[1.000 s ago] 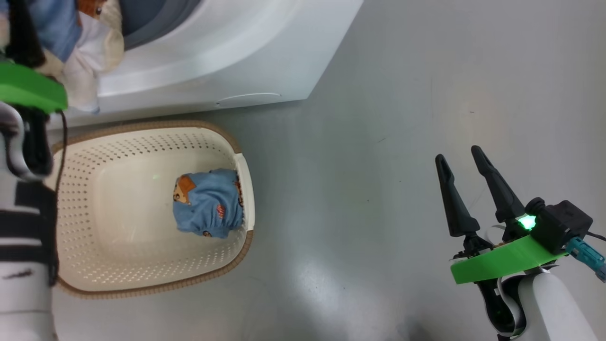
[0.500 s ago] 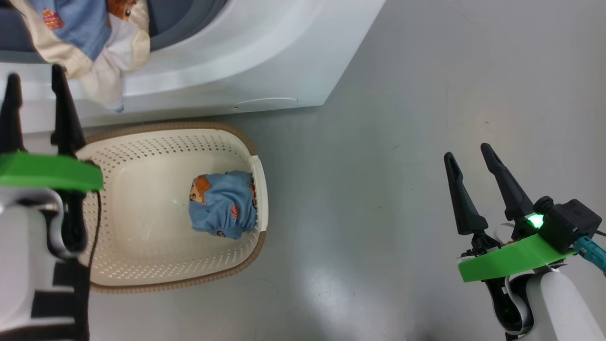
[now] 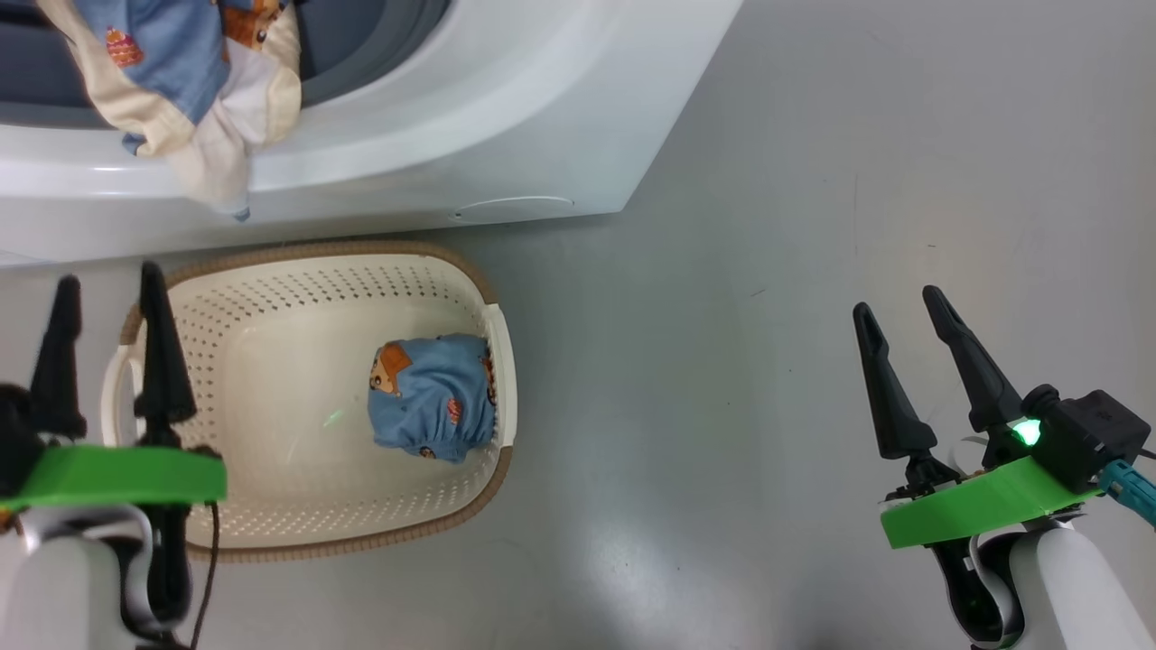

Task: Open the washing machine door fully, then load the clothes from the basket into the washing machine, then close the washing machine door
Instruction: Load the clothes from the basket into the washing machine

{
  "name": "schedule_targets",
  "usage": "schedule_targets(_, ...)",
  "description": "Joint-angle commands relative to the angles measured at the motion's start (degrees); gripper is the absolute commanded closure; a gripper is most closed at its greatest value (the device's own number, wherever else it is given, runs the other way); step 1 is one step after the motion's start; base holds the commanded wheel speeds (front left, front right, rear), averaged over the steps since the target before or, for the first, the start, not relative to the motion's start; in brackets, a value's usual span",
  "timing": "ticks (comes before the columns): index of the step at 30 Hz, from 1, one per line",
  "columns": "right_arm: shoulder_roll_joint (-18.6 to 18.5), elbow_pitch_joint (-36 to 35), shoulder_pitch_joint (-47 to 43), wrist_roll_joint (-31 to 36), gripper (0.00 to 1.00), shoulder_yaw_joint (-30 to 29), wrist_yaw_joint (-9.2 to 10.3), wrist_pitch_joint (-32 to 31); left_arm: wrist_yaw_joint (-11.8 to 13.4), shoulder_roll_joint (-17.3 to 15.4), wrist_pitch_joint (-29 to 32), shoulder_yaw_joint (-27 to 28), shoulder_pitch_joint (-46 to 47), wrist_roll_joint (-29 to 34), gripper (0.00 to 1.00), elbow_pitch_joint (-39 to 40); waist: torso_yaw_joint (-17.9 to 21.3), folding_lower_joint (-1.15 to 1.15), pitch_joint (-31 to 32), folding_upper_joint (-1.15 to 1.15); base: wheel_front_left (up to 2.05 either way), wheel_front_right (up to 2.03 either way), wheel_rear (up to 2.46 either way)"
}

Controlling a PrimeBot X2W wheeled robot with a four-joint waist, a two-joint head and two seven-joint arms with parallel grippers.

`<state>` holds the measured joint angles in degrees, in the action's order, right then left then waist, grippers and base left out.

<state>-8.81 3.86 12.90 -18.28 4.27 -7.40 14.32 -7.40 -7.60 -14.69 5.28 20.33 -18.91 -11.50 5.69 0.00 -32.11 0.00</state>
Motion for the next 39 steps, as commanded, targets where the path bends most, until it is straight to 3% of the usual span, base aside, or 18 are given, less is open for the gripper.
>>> schedule_targets(1,-0.4,-1.1,-1.4,0.1,0.00,1.1,-0.09,0.7,-0.1,-1.2,-0.3,2.0,-1.7,0.5,0.00,1.9,0.1,0.00,0.1,0.00,0.00,0.00,0.00)
schedule_targets(9,-0.7,-1.1,-1.5,0.0,0.00,1.3,-0.09,0.7,-0.1,0.3,-0.3,2.8,-5.5,0.9,0.00,6.1,0.2,0.00,0.4,0.00,0.00,0.00,0.00)
schedule_targets(20,-0.5,-1.4,-1.3,-0.1,0.00,1.2,-0.09,0.7,-0.1,0.3,-0.3,1.6,-4.1,0.1,0.00,4.8,0.2,0.00,-0.1,0.00,0.00,0.00,0.00)
schedule_targets(29,0.0,-1.6,-0.8,0.2,0.00,0.9,-0.09,0.7,-0.1,-1.1,-0.3,-1.2,2.1,-2.1,0.00,-0.8,-0.2,0.00,-1.4,0.00,0.00,0.00,0.00)
schedule_targets(39,0.6,-1.7,0.8,0.3,0.00,1.7,-0.09,0.7,-0.1,-4.6,-0.3,-6.1,14.0,-3.4,0.00,-13.1,0.5,0.00,-3.9,0.00,0.00,0.00,0.00)
